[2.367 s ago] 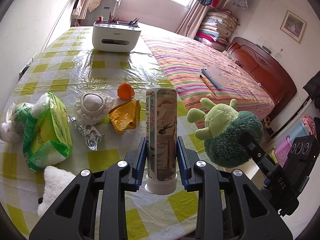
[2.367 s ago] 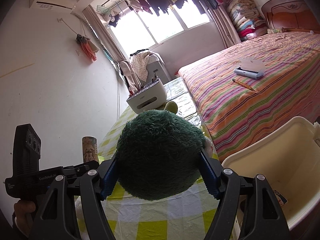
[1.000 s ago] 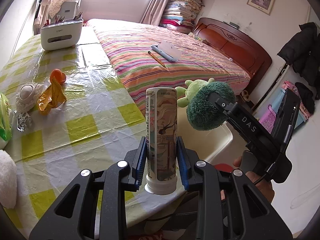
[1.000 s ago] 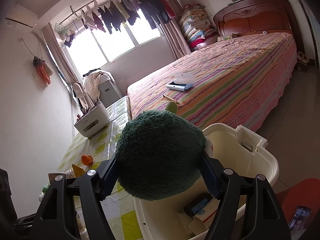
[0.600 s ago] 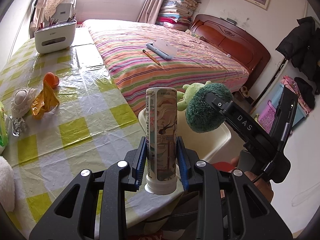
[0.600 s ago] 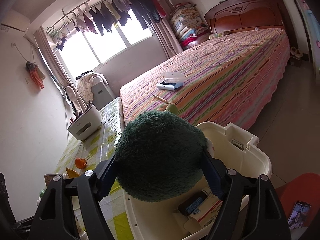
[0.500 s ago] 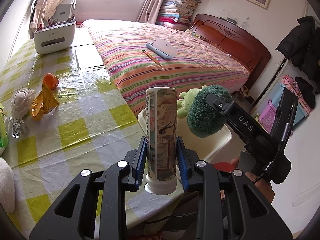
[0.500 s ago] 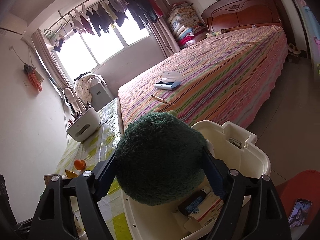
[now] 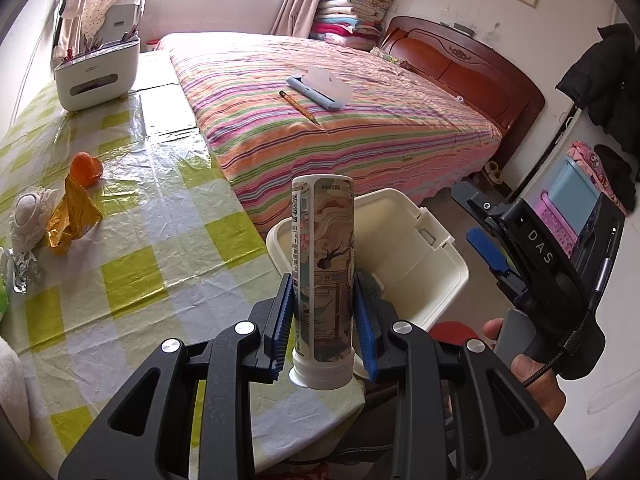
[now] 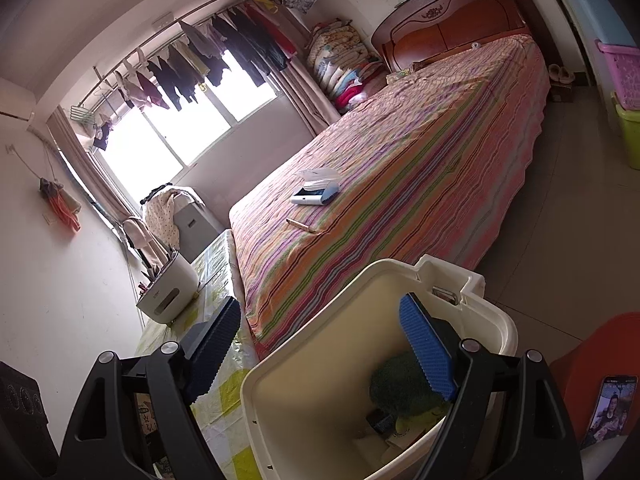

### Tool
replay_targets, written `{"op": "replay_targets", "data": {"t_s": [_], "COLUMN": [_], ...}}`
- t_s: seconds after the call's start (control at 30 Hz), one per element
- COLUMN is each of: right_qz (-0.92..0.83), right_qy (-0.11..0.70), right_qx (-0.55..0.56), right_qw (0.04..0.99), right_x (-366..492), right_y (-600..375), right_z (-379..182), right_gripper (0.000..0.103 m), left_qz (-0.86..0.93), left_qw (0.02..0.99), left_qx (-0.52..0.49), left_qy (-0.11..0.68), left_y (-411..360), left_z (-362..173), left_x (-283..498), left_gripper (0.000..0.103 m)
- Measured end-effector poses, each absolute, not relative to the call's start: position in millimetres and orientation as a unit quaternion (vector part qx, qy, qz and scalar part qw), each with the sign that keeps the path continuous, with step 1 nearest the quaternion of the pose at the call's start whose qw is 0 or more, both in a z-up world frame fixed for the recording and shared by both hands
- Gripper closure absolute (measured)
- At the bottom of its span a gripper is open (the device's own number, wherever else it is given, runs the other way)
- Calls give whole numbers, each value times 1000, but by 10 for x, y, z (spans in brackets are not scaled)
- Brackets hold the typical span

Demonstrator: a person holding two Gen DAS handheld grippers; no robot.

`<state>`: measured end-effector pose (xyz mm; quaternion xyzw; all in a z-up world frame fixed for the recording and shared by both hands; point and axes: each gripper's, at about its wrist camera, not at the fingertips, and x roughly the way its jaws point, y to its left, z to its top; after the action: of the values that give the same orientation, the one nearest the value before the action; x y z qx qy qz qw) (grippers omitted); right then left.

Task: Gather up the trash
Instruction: 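Open the right tool over the basket while the left tool lowers the white can in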

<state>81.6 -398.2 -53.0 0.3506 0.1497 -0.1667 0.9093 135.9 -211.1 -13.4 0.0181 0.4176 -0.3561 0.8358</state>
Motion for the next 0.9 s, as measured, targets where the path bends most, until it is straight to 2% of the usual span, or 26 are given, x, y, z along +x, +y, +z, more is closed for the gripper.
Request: {"op": "replay_targets", "data": {"t_s": [0.8, 0.83, 0.9], "right_qz": [-195, -195, -194], "right_qy": [75, 74, 75], "right_qx": [390, 390, 391], "right_qw": [897, 897, 897], "right_x": [493, 489, 494], "right_y": [-4194, -4196, -4205], "right_z": [-482, -481, -488], "right_gripper": [23, 23, 23], "left_qz": [-358, -355, -350], "left_qw": [815, 815, 817], "left_qx": [80, 80, 74], "left_qy": [448, 450, 452], "left_y": [-3003, -3014, -2993], "left_z": [-367, -383, -391], "left_x": [1600, 1617, 1632], "left_gripper": [74, 70, 46]}}
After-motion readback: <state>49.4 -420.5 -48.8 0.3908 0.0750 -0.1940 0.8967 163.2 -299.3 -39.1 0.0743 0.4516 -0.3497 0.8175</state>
